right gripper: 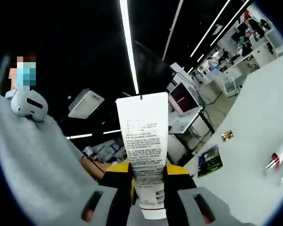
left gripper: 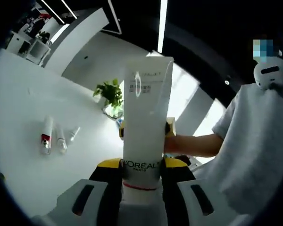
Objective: Arrange the skincare products in the storage area until every visible bottle or jar stands upright without overlapping.
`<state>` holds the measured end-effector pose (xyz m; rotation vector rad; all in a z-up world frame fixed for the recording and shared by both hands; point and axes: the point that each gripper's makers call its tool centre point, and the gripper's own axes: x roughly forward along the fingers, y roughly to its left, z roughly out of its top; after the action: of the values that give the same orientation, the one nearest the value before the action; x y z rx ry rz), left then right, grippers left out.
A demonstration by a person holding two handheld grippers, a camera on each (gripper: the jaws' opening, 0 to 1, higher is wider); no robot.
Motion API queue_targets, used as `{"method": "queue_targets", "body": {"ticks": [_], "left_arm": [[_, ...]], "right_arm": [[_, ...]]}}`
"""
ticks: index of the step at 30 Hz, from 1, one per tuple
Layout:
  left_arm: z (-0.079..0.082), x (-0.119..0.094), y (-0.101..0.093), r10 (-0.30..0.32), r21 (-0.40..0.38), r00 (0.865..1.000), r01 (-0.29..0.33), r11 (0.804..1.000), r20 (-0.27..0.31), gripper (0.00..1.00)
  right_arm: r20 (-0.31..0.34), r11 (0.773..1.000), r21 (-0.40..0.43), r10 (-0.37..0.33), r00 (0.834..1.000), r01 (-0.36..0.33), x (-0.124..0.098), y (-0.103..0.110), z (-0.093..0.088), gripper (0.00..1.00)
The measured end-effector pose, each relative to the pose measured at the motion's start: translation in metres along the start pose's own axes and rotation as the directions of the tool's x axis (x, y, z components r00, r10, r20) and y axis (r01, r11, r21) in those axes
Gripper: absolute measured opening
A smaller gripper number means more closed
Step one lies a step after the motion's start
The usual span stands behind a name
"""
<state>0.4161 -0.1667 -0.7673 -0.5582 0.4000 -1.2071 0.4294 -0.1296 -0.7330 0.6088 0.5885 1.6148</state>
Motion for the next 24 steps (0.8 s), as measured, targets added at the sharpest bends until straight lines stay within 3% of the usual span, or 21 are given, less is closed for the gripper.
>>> {"method": "queue_targets", "body": {"ticks": [3, 6, 9, 11, 12, 15, 18, 19, 20, 21, 23, 24], "left_arm": [[-0.001, 0.001, 0.001, 0.026, 0.036, 1.0, -0.025, 0.999, -0.008, 0.27], [-0.002, 0.001, 0.01, 0.092, 0.064, 0.996, -0.091, 0.994, -0.007, 0.26], [0.0, 0.001, 0.019, 0.155, 0.075, 0.988, -0.154, 0.985, -0.005, 0.25], [0.003, -0.001, 0.028, 0.219, 0.095, 0.976, -0.218, 0.971, -0.003, 0.25], [0.004, -0.004, 0.035, 0.274, 0.125, 0.962, -0.27, 0.955, -0.016, 0.25], [0.004, -0.011, 0.052, 0.417, 0.216, 0.907, -0.396, 0.892, -0.058, 0.25], [0.006, -0.021, 0.065, 0.513, 0.244, 0.856, -0.485, 0.84, -0.062, 0.25], [0.007, -0.024, 0.07, 0.548, 0.26, 0.834, -0.516, 0.816, -0.062, 0.25], [0.006, -0.028, 0.075, 0.59, 0.277, 0.804, -0.551, 0.787, -0.076, 0.25], [0.005, -0.03, 0.079, 0.62, 0.304, 0.78, -0.572, 0.762, -0.085, 0.25], [0.005, -0.029, 0.08, 0.646, 0.332, 0.759, -0.59, 0.736, -0.084, 0.25], [0.005, -0.028, 0.08, 0.648, 0.343, 0.757, -0.589, 0.731, -0.083, 0.25]], "right_arm": [[0.008, 1.0, -0.011, -0.001, 1.0, 0.001, 0.0, 0.0, -0.001, 0.2], [0.013, 0.999, -0.025, -0.025, 1.0, 0.025, 0.002, -0.004, -0.001, 0.22], [0.021, 0.997, -0.041, -0.071, 0.997, 0.072, 0.004, -0.012, 0.002, 0.24], [0.033, 0.986, -0.078, -0.142, 0.989, 0.144, 0.005, -0.021, 0.007, 0.24], [0.032, 0.982, -0.08, -0.17, 0.985, 0.172, 0.005, -0.024, 0.008, 0.25], [0.036, 0.934, -0.189, -0.301, 0.953, 0.302, 0.005, -0.038, 0.012, 0.24], [0.034, 0.899, -0.218, -0.382, 0.924, 0.38, 0.007, -0.044, 0.014, 0.2], [0.034, 0.894, -0.219, -0.394, 0.918, 0.392, 0.008, -0.045, 0.013, 0.17], [0.045, 0.874, -0.203, -0.442, 0.896, 0.441, 0.01, -0.05, 0.014, 0.15], [0.059, 0.871, -0.194, -0.448, 0.892, 0.451, 0.011, -0.051, 0.016, 0.15], [0.135, 0.867, -0.127, -0.467, 0.874, 0.482, 0.013, -0.051, 0.027, 0.16], [0.162, 0.868, -0.095, -0.47, 0.868, 0.488, 0.014, -0.051, 0.031, 0.18]]}}
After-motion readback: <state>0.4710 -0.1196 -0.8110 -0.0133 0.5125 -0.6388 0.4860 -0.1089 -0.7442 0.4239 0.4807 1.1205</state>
